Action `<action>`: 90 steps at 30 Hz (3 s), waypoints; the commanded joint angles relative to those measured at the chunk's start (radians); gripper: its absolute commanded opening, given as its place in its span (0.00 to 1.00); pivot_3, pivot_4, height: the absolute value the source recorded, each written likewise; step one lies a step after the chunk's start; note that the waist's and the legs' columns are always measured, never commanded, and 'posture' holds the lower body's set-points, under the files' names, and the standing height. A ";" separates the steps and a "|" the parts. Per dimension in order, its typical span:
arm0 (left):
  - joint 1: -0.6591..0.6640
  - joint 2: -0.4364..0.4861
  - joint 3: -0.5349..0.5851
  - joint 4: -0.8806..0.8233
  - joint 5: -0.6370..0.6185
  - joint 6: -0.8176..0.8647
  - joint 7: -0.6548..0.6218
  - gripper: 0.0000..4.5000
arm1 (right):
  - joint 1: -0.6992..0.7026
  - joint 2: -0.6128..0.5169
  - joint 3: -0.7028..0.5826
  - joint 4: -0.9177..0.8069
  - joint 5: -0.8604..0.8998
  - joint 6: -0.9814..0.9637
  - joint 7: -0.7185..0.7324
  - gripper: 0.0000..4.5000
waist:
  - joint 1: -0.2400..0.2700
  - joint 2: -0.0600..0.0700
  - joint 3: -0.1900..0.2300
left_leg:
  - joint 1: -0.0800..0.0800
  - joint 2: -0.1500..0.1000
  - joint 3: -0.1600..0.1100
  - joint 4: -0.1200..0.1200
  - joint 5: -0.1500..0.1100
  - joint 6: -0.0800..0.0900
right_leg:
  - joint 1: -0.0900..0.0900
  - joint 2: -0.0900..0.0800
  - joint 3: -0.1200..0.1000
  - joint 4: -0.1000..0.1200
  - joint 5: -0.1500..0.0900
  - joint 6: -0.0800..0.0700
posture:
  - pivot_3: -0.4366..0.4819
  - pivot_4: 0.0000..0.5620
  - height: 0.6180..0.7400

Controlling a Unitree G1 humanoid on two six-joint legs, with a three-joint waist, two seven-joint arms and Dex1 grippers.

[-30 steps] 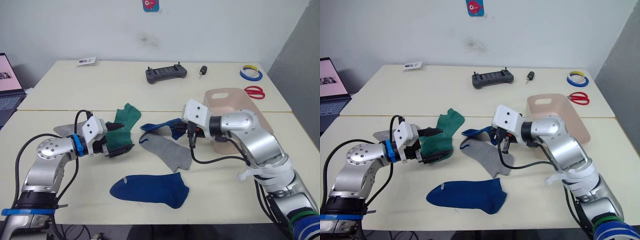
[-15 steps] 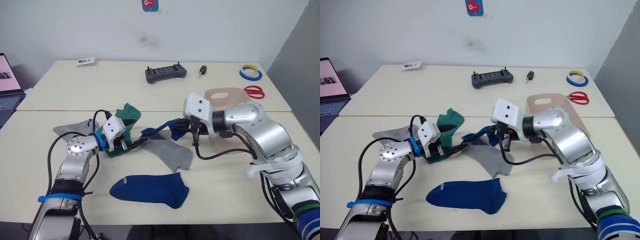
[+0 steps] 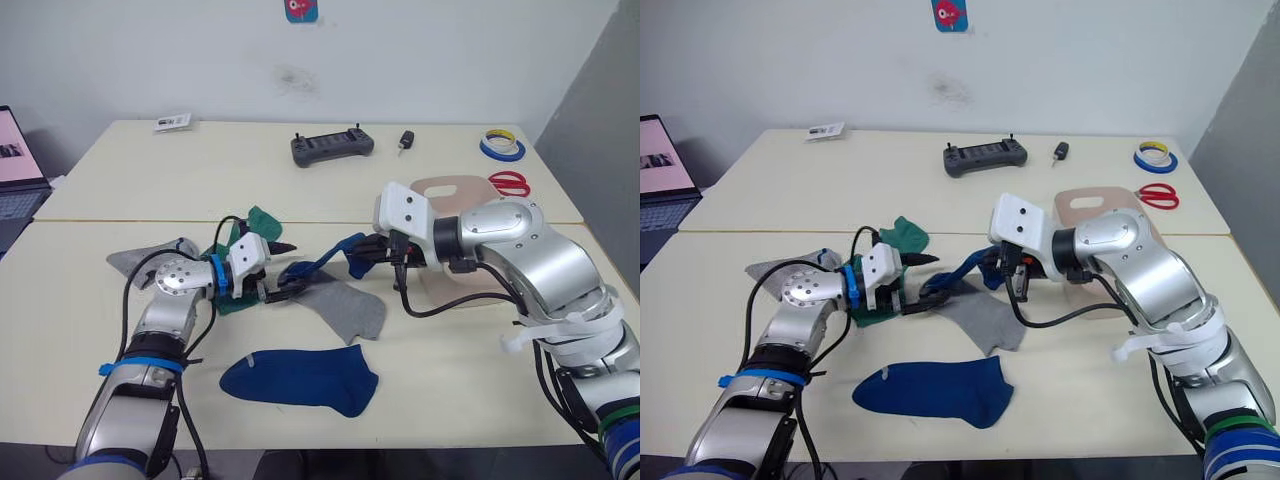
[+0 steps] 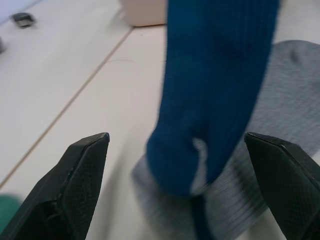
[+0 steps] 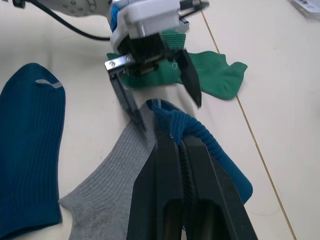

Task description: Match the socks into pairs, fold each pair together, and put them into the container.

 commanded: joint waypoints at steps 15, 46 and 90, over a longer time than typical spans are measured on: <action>-0.016 0.093 0.041 -0.083 -0.054 0.007 -0.111 0.00 | 0.051 -0.062 -0.046 -0.062 0.024 -0.015 -0.029 0.00 | 0.000 0.000 0.000 | 0.000 0.000 -0.001 0.000 0.000 0.000 | 0.000 0.000 -0.001 0.000 0.000 0.000 | 0.48 0.27 1.00; 0.439 0.724 -0.103 -0.827 -0.500 1.035 -0.374 0.00 | 0.473 -0.077 -0.077 -0.253 0.616 0.387 -0.256 0.00 | 0.001 -0.001 0.007 | 0.001 0.000 0.001 -0.003 0.000 0.000 | 0.000 0.006 0.002 -0.001 -0.001 0.000 | 0.48 0.27 1.00; 0.237 0.555 0.025 -0.560 -0.335 0.984 -0.357 0.54 | 0.590 -0.088 -0.095 -0.343 0.303 0.013 -0.258 1.00 | 0.001 -0.002 0.007 | 0.000 0.001 0.000 -0.002 0.000 0.000 | 0.000 0.002 0.001 0.000 0.000 0.000 | 0.48 0.27 1.00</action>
